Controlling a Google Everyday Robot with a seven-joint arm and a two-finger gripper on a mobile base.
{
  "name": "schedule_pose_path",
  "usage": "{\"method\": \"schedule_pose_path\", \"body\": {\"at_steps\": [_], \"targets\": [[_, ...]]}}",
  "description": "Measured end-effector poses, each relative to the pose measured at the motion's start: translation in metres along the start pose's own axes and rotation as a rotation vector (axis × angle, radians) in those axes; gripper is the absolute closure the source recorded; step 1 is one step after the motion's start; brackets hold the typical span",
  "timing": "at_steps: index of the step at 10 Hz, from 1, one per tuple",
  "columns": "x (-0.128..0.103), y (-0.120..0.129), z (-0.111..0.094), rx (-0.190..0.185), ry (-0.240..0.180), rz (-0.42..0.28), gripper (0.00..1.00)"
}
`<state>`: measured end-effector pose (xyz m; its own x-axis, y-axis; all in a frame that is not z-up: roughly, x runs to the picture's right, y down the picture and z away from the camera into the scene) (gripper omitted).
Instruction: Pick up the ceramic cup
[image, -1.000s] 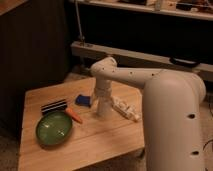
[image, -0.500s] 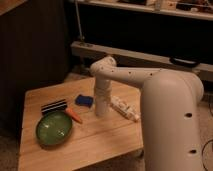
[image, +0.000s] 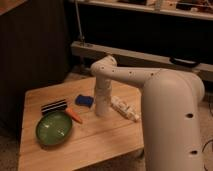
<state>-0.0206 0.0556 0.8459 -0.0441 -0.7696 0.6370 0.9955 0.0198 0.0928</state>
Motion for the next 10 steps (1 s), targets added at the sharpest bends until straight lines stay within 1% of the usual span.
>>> {"method": "schedule_pose_path", "body": {"at_steps": [1,3,4,5,6,7,10], "targets": [[0.001,-0.005,-0.021,0.009,0.008,-0.007,0.45],[-0.001,-0.013,-0.055,0.016,0.013,-0.029,0.45],[-0.003,-0.015,-0.067,0.014,0.013,-0.036,0.45],[-0.003,-0.016,-0.074,0.008,0.01,-0.038,0.45],[-0.006,-0.016,-0.076,-0.004,-0.004,-0.041,0.45],[-0.008,-0.018,-0.073,-0.013,-0.02,-0.045,0.45],[-0.013,-0.011,-0.043,-0.038,-0.067,-0.045,0.45]]}}
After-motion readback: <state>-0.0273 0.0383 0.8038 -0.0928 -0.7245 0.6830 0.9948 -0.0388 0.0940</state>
